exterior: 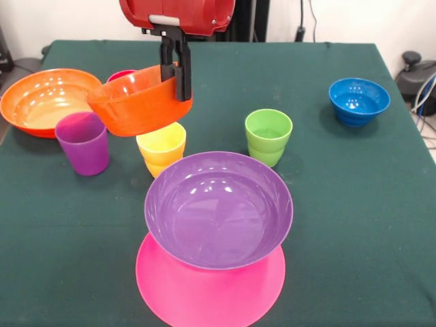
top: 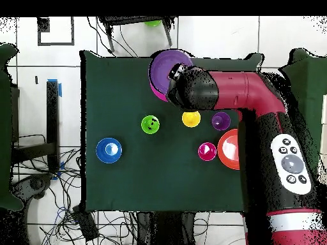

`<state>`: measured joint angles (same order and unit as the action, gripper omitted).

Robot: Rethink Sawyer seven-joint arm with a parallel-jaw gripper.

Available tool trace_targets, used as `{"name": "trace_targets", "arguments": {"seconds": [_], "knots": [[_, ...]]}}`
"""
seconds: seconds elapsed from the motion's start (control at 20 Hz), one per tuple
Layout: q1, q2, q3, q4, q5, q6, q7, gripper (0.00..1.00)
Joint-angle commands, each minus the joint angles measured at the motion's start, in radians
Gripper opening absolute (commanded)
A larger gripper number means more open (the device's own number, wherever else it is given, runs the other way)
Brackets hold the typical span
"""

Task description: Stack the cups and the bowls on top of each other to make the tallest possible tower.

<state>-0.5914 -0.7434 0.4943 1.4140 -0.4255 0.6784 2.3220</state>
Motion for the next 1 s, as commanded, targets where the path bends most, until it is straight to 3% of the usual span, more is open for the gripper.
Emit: {"name": "trace_targets", "arguments": {"seconds": [0.05,0.25,1.0], "knots": [[-0.004,0.008,0.044,-0.019,-0.045,0.144,-0.282,0.00],[-0.025,-0.009,0.050,0.009,-0.052,0.129,-0.293,0.00],[0.008,-0.003,0.037,0.033,-0.070,0.084,-0.221,0.00]]}}
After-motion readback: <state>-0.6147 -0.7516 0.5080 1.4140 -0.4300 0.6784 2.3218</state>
